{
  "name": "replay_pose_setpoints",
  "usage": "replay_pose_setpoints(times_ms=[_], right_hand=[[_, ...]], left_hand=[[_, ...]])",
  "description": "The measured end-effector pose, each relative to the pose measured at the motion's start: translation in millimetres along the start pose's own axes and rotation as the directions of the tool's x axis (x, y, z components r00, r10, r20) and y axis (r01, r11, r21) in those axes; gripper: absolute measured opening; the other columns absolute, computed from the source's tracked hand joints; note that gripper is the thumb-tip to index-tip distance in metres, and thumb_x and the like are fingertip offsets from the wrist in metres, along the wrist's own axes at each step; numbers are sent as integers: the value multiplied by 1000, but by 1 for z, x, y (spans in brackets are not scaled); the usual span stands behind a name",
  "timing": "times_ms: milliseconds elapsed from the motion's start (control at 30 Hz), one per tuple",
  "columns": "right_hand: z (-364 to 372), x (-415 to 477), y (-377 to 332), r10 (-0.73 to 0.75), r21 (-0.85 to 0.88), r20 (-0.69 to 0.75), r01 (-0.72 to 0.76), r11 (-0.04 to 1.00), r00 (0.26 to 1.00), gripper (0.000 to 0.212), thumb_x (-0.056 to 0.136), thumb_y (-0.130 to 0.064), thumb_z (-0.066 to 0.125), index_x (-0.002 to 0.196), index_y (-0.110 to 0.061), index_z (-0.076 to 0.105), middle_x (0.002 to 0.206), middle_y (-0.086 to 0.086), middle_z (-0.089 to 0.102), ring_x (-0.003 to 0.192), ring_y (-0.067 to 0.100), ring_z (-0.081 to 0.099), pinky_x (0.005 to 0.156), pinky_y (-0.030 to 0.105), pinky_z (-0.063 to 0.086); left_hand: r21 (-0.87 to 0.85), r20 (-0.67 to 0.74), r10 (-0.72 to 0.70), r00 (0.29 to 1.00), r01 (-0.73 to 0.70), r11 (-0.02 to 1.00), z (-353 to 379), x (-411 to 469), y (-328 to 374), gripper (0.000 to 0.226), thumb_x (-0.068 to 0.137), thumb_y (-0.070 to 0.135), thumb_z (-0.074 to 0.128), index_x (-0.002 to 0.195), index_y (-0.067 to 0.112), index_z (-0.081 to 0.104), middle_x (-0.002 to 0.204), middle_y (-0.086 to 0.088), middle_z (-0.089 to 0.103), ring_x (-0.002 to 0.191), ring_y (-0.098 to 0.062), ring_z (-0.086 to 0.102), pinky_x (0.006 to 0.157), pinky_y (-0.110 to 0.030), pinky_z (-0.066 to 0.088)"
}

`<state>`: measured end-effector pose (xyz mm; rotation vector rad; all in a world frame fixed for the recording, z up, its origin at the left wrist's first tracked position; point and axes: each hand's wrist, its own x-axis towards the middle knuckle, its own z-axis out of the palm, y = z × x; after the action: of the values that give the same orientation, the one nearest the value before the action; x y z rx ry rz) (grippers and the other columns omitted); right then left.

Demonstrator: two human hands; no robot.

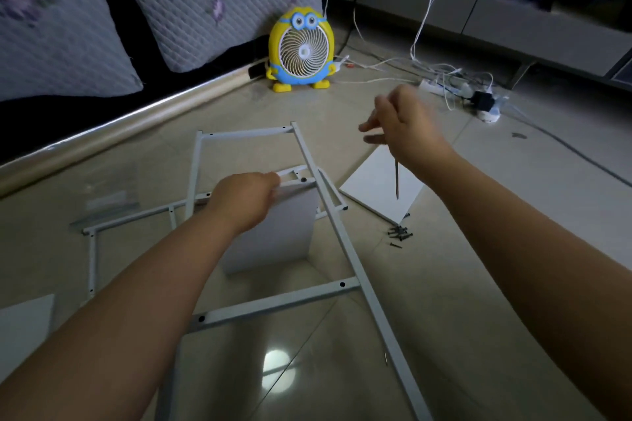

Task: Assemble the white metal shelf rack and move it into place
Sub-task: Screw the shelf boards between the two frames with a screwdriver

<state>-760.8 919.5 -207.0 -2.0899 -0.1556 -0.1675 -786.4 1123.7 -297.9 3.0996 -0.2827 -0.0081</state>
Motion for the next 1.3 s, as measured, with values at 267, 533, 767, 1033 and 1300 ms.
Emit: replay_pose_setpoints(times_ms=[267, 533, 767, 1033, 1300], right_hand=[[47, -53, 31, 506, -329, 476, -387, 861, 719, 39, 97, -41, 36, 101, -6, 54, 68, 2, 57, 52, 13, 44, 48, 21, 35], [59, -51, 16, 606, -109, 418, -625, 773, 676, 31, 99, -19, 34, 72, -8, 44, 57, 7, 46, 34, 13, 43, 30, 7, 24], [61, -45, 13, 620, -173, 407, -610, 773, 670, 26, 99, -19, 32, 85, -5, 48, 59, 7, 46, 44, 16, 42, 42, 21, 30], [68, -45, 18, 606, -156, 394, -600, 785, 691, 26, 100, -22, 31, 97, -3, 49, 58, 7, 47, 40, 15, 42, 35, 17, 28], [72, -45, 20, 582, -176, 393, -563, 807, 712, 27, 100, -23, 29, 100, -4, 47, 60, 7, 47, 42, 16, 43, 40, 21, 30]], left_hand=[[198, 7, 3, 1000, -4, 980, 8, 0, 6, 23, 95, 14, 36, 118, 11, 40, 116, -12, 54, 103, -30, 54, 71, -33, 35], [256, 33, -34, 999, 25, 966, 7, 8, 5, 27, 90, 6, 38, 117, 10, 40, 118, -12, 53, 108, -30, 52, 82, -33, 39], [71, -150, -191, 970, 204, 976, -2, -5, -17, 61, 87, 33, 56, 138, 12, 31, 137, -12, 38, 128, -27, 32, 105, -40, 22], [-899, 393, -603, 694, 427, -94, 6, -33, -52, 8, 89, 15, 59, 97, 13, 59, 99, -9, 58, 89, -22, 58, 77, -31, 46], [-891, 446, -594, 670, 397, -221, -4, -17, -46, 21, 98, 19, 41, 80, 12, 47, 84, -3, 41, 74, -18, 46, 57, -37, 53]])
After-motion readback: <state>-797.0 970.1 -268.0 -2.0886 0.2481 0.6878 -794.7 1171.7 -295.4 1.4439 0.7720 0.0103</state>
